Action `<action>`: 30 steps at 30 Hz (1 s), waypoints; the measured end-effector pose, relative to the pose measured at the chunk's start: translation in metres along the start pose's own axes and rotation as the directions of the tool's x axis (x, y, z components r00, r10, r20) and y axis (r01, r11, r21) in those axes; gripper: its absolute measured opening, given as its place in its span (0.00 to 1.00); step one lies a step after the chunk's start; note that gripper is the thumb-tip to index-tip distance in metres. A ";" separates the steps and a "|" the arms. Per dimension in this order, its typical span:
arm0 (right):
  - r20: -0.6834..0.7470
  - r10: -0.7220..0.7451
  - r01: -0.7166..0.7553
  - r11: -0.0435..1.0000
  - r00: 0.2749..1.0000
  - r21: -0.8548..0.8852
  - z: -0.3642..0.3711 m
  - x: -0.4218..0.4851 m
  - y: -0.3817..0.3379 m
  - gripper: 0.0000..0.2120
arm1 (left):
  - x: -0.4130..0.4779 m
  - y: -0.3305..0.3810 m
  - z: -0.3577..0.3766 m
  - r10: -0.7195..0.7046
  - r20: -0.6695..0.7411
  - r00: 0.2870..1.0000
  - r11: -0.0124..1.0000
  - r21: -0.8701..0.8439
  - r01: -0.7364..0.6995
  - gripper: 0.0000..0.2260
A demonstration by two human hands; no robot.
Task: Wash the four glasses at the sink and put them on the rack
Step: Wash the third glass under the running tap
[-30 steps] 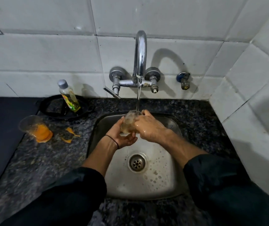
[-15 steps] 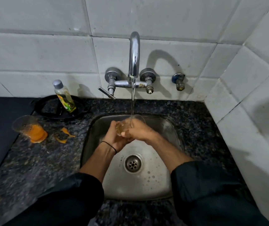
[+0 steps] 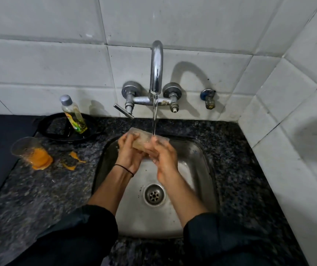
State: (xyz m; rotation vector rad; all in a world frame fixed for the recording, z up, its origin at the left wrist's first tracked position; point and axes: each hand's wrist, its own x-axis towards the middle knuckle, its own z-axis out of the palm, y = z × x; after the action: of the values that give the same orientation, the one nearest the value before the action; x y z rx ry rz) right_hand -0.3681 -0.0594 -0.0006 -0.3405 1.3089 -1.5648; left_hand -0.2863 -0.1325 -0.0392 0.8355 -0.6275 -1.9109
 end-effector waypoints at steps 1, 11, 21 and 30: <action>-0.064 0.079 -0.069 0.987 0.995 0.145 -0.001 -0.001 0.004 0.07 | 0.000 0.004 0.002 0.067 0.012 0.998 0.996 0.056 -0.067 0.16; -0.037 0.309 -0.306 0.949 0.950 0.075 -0.001 0.016 0.002 0.19 | -0.021 0.016 0.010 0.104 -0.144 0.984 0.922 0.385 -0.041 0.11; 0.483 0.027 0.484 -0.060 0.875 -0.873 -0.009 0.022 -0.017 0.12 | -0.001 0.007 0.015 -0.387 -0.211 0.898 0.922 -0.078 0.380 0.17; 0.553 0.064 0.531 -0.387 0.831 -0.753 -0.003 0.010 -0.037 0.18 | 0.016 0.011 -0.003 -0.554 -0.132 0.822 0.816 0.109 0.568 0.21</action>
State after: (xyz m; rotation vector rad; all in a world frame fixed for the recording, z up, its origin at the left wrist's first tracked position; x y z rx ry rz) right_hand -0.3931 -0.0699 0.0258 -2.1369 1.9965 0.0262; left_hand -0.2833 -0.1518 -0.0384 1.3109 -0.4950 -2.3550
